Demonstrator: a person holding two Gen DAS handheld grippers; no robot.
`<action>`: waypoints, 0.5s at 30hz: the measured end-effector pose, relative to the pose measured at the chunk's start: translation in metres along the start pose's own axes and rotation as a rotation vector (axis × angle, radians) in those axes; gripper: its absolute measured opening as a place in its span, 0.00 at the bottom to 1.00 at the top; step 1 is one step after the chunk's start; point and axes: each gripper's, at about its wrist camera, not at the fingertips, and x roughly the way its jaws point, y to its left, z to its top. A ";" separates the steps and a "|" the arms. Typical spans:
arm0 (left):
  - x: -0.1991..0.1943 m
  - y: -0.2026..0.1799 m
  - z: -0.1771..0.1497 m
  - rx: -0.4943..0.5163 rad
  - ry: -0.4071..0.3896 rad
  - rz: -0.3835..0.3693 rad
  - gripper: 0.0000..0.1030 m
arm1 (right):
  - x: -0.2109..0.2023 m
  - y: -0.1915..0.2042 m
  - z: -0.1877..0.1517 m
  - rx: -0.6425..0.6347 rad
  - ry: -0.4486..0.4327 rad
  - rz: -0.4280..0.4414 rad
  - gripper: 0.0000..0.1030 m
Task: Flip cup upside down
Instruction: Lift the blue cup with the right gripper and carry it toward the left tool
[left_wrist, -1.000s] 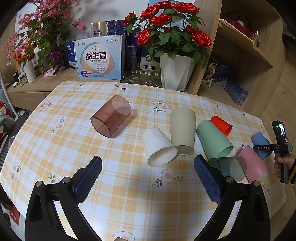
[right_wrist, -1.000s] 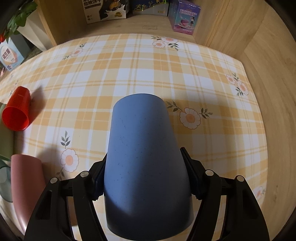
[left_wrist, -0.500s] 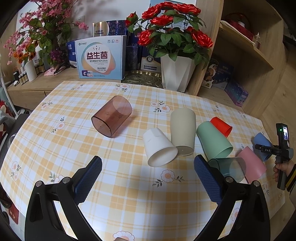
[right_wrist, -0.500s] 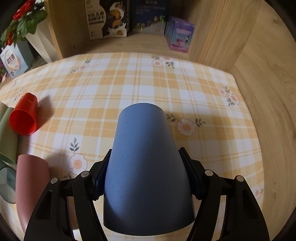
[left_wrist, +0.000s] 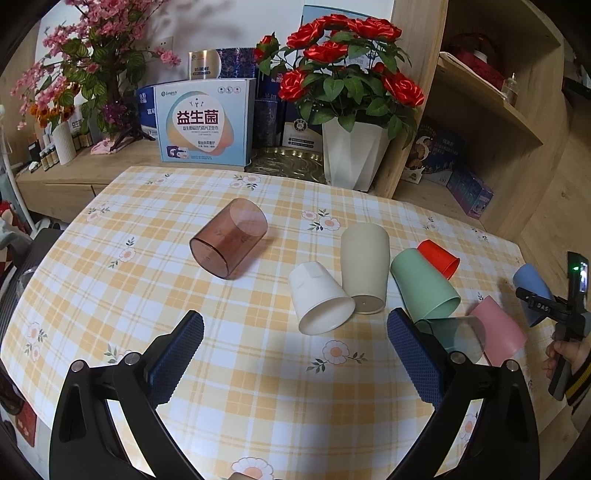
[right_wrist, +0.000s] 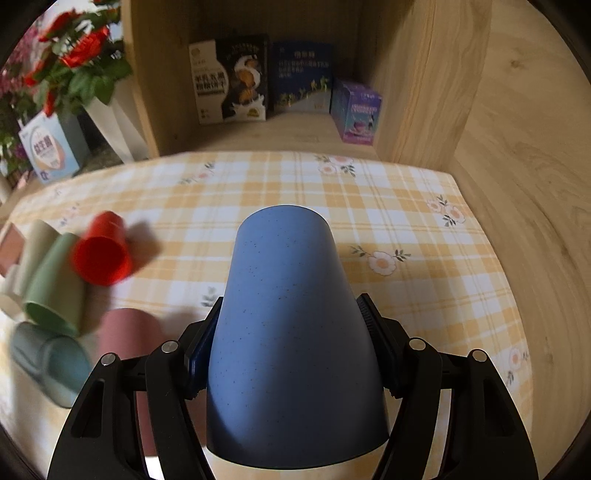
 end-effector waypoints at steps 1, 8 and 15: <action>-0.002 0.001 0.000 0.001 -0.002 0.001 0.94 | -0.007 0.004 -0.001 0.005 -0.009 0.003 0.65; -0.018 0.019 -0.005 0.023 -0.021 0.013 0.94 | -0.064 0.051 -0.009 0.040 -0.063 0.070 0.65; -0.036 0.051 -0.011 0.012 -0.029 0.027 0.94 | -0.113 0.139 -0.020 0.012 -0.088 0.218 0.65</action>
